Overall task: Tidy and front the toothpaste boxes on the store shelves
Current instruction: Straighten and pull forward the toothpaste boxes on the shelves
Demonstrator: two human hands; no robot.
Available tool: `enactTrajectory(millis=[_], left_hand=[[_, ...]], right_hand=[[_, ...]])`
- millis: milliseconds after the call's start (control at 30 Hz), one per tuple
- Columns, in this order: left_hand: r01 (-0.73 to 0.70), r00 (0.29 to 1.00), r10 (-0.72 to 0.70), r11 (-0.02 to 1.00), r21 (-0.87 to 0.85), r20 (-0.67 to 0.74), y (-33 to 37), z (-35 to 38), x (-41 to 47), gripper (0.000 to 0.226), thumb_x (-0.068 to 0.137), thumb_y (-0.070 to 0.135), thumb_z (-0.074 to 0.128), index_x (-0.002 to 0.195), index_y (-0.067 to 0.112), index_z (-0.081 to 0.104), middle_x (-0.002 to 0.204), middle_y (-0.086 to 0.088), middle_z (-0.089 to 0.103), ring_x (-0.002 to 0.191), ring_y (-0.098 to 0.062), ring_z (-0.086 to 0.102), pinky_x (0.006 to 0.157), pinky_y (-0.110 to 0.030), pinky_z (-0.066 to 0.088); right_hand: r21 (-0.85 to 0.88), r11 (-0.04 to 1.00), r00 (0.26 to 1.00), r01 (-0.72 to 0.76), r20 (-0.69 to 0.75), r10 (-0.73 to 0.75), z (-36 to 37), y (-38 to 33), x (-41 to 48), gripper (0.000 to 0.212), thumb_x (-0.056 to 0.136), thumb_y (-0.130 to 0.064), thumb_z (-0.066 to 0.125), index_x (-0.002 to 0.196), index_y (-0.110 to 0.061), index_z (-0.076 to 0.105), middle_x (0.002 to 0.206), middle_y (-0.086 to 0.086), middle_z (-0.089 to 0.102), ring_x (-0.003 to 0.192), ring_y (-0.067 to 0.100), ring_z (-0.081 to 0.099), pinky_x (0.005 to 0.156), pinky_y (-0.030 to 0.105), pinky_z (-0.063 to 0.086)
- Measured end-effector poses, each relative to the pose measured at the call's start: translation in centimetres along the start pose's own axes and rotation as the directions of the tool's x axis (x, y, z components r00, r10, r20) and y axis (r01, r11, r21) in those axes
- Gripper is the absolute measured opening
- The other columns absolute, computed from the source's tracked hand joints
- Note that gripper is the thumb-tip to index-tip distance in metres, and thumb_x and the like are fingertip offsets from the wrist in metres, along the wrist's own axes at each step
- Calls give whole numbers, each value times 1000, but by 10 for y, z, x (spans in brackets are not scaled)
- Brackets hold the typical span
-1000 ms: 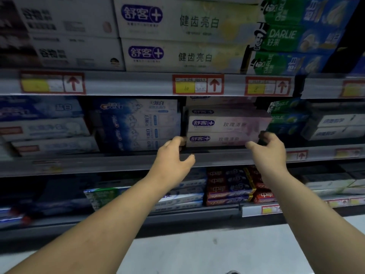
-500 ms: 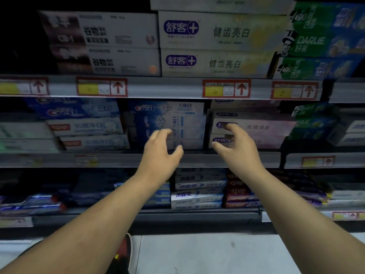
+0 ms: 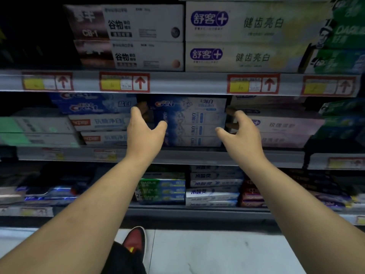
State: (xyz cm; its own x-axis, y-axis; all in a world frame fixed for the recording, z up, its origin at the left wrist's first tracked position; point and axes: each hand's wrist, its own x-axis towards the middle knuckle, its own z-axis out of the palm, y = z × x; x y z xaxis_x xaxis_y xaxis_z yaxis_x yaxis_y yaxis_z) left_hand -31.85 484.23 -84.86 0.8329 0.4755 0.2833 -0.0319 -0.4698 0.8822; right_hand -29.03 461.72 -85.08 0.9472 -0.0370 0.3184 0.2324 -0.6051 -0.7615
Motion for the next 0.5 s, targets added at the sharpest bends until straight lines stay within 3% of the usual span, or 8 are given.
enactTrajectory(millis=[67,133,300,367,500], left_hand=[[-3,1000,3,1000,-3,12,-4,-5,1,63,90,32,69,142,16,38,139,-3,50,129,-25,48,105,-46,45],[-34,999,33,999,23,42,-7,-9,-1,59,90,33,69,138,18,40,134,-4,52,123,-25,51,103,-48,47],[-237,960,206,959,158,190,-19,-22,-16,56,93,32,69,142,21,44,136,8,48,120,-13,50,102,-34,45],[-338,908,259,918,210,328,-33,-24,-24,54,93,32,70,142,23,48,138,7,51,125,-10,50,108,-35,45],[-423,810,219,860,284,544,-67,-22,-42,63,91,38,70,147,24,44,141,6,50,133,-11,46,113,-35,41]], right_hand=[[-14,1000,1000,13,9,-13,-2,2,-3,55,96,-31,66,145,-13,47,150,2,49,138,21,45,104,33,39],[-42,999,1000,27,13,-26,-4,3,-8,60,97,-30,67,150,-15,44,154,0,45,139,20,43,111,35,40],[-117,989,989,86,130,-71,-2,14,-24,61,96,-31,68,150,-19,44,153,-2,45,133,22,50,109,44,46],[-156,980,972,126,219,-90,1,20,-31,60,97,-31,67,151,-21,43,153,-4,44,136,18,46,110,37,44],[-250,945,909,213,405,-98,14,29,-48,59,96,-33,68,149,-21,45,150,-4,46,135,16,47,103,24,38]])
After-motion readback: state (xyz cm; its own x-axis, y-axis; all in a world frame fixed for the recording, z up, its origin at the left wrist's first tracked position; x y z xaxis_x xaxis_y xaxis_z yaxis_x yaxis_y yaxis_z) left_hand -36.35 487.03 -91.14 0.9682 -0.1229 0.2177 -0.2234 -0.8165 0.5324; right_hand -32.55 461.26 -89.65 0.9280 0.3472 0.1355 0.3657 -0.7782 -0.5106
